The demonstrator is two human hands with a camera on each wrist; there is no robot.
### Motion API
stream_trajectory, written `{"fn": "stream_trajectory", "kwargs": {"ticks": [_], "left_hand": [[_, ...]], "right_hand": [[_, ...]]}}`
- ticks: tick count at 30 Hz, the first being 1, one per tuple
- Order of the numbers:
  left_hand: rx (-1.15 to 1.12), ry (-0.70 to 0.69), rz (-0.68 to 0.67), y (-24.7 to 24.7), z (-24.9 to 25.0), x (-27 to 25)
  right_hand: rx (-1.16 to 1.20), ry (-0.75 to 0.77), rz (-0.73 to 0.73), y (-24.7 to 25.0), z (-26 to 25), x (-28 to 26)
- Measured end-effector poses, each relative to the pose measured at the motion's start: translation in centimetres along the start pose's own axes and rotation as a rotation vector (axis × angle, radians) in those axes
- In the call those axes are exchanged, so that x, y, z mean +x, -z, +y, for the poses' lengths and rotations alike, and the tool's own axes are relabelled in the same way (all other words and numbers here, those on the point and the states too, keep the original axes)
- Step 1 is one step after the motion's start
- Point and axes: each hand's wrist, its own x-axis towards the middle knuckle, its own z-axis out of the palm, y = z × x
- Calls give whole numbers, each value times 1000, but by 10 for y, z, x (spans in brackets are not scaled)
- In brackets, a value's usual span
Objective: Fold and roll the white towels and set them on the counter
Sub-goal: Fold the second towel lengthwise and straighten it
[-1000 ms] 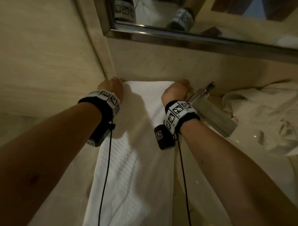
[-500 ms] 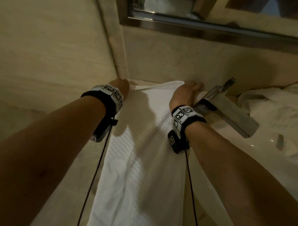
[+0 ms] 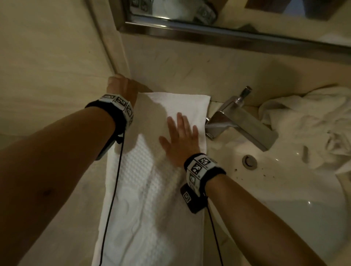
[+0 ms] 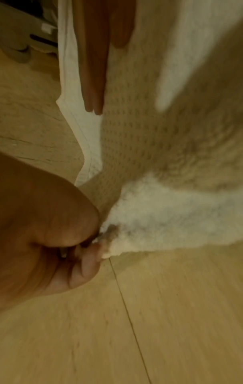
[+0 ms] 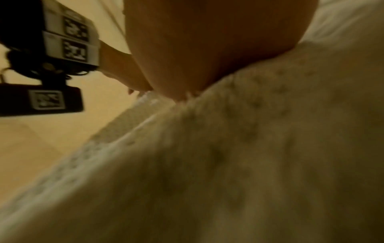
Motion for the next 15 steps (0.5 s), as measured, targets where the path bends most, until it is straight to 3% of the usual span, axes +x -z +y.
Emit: {"fn": "stream_trajectory", "kwargs": {"ticks": [5, 10, 12, 15], "left_hand": [[86, -10, 30, 14, -3, -13], [-13, -75, 12, 23, -16, -15], [-62, -127, -12, 30, -17, -19], [-101, -184, -38, 37, -8, -22]], "right_hand": [[-47, -10, -42, 2, 10, 6], [-47, -57, -96, 9, 6, 7], [-25, -47, -31, 18, -6, 5], [143, 166, 134, 28, -45, 8]]}}
